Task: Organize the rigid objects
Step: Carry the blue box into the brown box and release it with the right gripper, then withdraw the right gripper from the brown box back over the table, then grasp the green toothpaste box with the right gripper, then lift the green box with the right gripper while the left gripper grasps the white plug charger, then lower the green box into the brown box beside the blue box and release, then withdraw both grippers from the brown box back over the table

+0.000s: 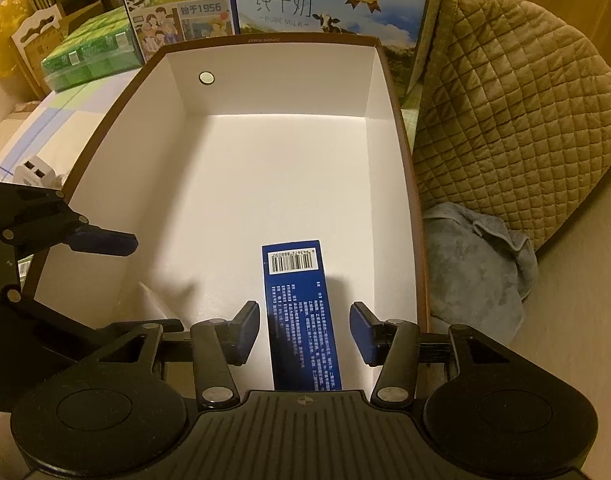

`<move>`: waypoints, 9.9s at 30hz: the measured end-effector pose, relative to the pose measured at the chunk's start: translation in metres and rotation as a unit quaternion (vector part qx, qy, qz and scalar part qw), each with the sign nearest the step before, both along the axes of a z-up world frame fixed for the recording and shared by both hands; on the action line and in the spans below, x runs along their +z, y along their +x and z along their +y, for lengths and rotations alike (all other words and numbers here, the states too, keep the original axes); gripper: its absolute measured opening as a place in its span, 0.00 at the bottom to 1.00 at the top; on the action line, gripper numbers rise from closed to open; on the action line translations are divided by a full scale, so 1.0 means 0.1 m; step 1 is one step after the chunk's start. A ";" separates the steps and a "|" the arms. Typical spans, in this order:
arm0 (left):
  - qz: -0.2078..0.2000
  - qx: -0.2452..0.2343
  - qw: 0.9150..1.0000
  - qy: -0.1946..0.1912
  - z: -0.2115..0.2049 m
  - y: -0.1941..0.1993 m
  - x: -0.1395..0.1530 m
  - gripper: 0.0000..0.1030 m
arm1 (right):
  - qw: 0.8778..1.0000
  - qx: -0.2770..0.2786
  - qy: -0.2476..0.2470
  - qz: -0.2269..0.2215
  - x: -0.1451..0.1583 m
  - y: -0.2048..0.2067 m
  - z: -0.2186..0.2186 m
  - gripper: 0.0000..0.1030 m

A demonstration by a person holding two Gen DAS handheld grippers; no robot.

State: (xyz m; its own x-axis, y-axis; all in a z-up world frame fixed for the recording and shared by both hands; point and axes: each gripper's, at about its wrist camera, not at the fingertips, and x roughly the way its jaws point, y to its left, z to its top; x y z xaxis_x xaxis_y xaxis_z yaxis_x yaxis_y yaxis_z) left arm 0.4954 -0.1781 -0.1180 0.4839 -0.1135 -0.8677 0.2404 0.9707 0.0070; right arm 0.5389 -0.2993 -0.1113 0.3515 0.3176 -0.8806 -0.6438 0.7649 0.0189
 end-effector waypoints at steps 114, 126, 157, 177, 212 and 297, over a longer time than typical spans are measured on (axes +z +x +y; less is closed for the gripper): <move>-0.034 0.059 0.996 0.050 3.48 -2.22 -0.35 0.69 | 0.979 -0.188 -0.008 0.082 -0.53 -1.69 2.12 0.26; -0.013 -0.014 0.998 0.066 3.50 -1.94 -0.61 0.55 | 0.980 -0.182 -0.002 0.082 -0.51 -1.71 1.93 0.26; 0.021 0.092 0.995 0.039 3.42 -2.02 -0.58 0.35 | 0.980 -0.186 0.009 0.069 -0.55 -1.66 1.96 0.27; -0.010 0.102 0.995 0.015 3.06 -2.37 0.13 0.35 | 0.990 -0.121 0.049 0.052 0.00 -2.17 1.95 0.26; -0.095 0.019 0.995 -0.036 0.52 -0.61 0.78 0.35 | 0.994 -0.069 0.071 -0.049 0.89 -0.86 0.49 0.26; -0.069 0.046 0.996 -0.044 0.74 -0.84 0.81 0.42 | 0.987 -0.097 0.124 -0.037 0.71 -0.91 0.11 0.45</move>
